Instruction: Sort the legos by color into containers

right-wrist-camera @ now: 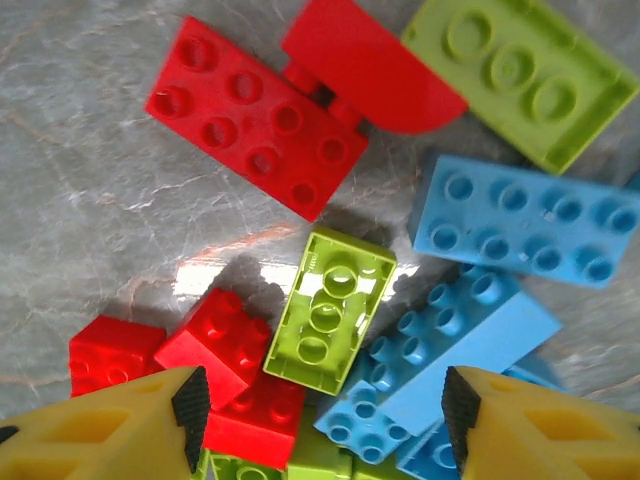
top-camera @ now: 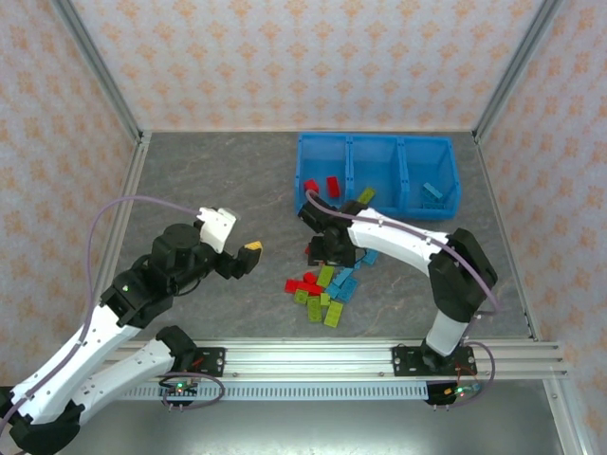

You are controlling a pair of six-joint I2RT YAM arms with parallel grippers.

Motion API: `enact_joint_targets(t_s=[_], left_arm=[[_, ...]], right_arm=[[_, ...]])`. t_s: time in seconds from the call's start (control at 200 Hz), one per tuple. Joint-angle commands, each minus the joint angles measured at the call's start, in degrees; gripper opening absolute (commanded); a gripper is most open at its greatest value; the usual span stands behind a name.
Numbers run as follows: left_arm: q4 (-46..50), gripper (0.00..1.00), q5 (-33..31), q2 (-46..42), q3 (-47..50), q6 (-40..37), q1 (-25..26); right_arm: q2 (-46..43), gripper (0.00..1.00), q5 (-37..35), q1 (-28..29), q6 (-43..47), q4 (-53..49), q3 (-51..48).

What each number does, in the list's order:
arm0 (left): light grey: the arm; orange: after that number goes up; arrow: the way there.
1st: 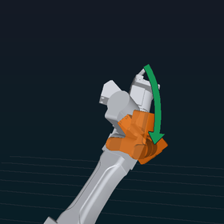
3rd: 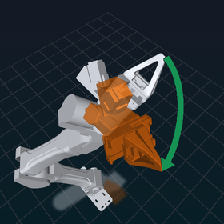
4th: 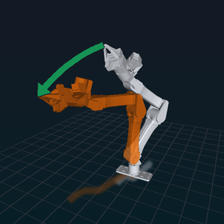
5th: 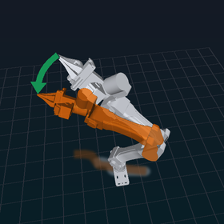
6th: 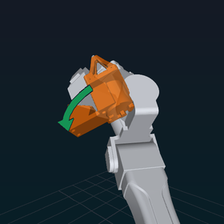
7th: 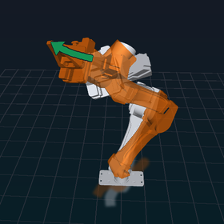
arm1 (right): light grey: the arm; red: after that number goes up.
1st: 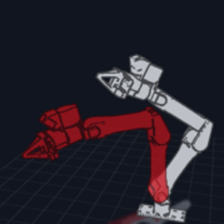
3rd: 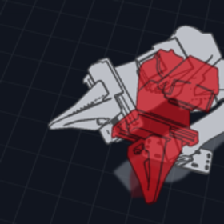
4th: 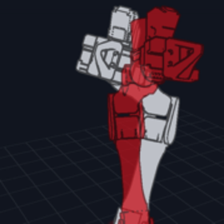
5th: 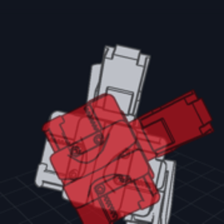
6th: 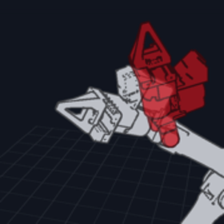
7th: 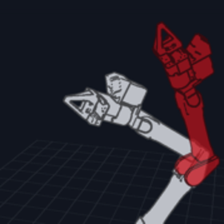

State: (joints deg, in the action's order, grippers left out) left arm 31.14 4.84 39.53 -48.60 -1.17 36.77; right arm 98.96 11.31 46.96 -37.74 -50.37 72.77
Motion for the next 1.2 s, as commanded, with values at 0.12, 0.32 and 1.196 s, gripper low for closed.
enact_joint_targets(t_s=[0.12, 0.32, 1.196], left_arm=[[-3.6, 0.9, -0.6, 3.4, 1.2, -1.6, 0.3], [-3.5, 0.91, -0.4, 4.0, 1.9, -2.9, 0.3], [-4.6, 0.93, -0.9, 2.8, 4.1, -2.0, 0.3]], right_arm=[[3.6, 0.63, -1.9, 2.0, -11.9, 2.6, -0.2], [7.7, 0.53, -5.4, 2.1, -11.5, 0.0, 3.6], [13.6, 0.43, -5.5, 2.1, -13.7, 1.2, 2.1]])
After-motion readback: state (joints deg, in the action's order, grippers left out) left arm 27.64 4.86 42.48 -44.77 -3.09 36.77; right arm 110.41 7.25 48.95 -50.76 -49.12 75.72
